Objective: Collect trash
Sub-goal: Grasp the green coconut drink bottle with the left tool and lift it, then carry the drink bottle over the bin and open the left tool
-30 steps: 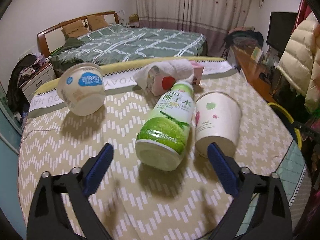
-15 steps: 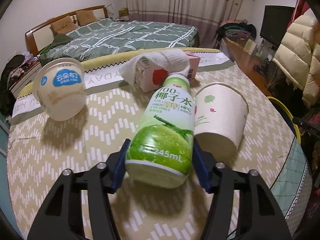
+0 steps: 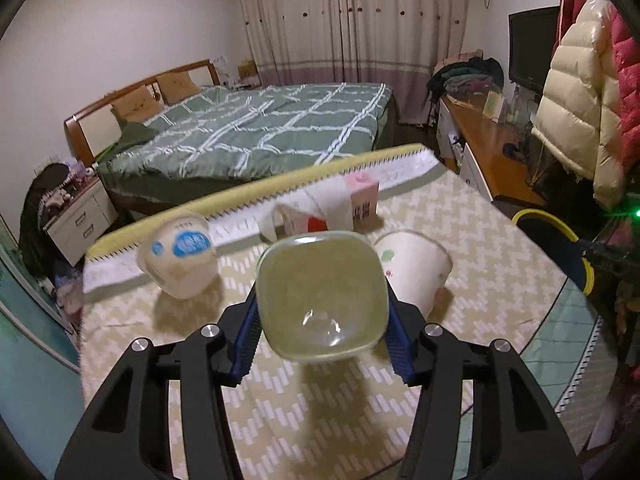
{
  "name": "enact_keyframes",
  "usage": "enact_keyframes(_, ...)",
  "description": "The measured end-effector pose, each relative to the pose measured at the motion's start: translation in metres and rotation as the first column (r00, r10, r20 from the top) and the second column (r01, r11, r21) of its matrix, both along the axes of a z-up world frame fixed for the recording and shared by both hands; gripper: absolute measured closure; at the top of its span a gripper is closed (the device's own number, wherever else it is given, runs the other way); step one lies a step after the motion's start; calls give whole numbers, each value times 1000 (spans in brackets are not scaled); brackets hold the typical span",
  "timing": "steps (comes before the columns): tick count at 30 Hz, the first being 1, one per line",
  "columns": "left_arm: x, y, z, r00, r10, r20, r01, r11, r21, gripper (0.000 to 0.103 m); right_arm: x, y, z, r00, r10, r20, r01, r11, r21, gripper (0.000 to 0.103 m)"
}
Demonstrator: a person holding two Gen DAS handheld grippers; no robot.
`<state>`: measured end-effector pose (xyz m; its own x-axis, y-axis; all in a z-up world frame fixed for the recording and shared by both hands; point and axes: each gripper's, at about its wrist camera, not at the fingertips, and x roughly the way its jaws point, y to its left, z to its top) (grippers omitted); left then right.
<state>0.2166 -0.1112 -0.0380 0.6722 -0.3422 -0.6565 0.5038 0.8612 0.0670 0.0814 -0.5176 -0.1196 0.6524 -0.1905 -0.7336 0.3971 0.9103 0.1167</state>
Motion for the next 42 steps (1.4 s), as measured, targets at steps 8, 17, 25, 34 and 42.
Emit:
enact_keyframes(8, -13, 3, 9, 1000, 9, -18, -9, 1000, 12, 52, -11, 0, 7, 1000, 4, 20, -4, 1000, -2, 69)
enact_keyframes(17, -38, -12, 32, 999, -45, 28, 45, 999, -15, 52, -24, -7, 16, 999, -6, 50, 7, 1000, -4, 69)
enact_keyframes(25, -60, -69, 69, 985, -162, 57, 165, 986, -41, 52, -45, -24, 21, 997, -32, 74, 33, 999, -5, 69)
enact_keyframes(34, -79, -192, 71, 921, -388, 27, 389, 918, -77, 52, -77, -50, 28, 992, -96, 85, 99, 994, -34, 69)
enact_keyframes(42, -84, -323, 37, 853, -518, -56, 515, 855, -63, 52, -102, -74, 27, 986, -137, 91, 141, 990, -31, 69)
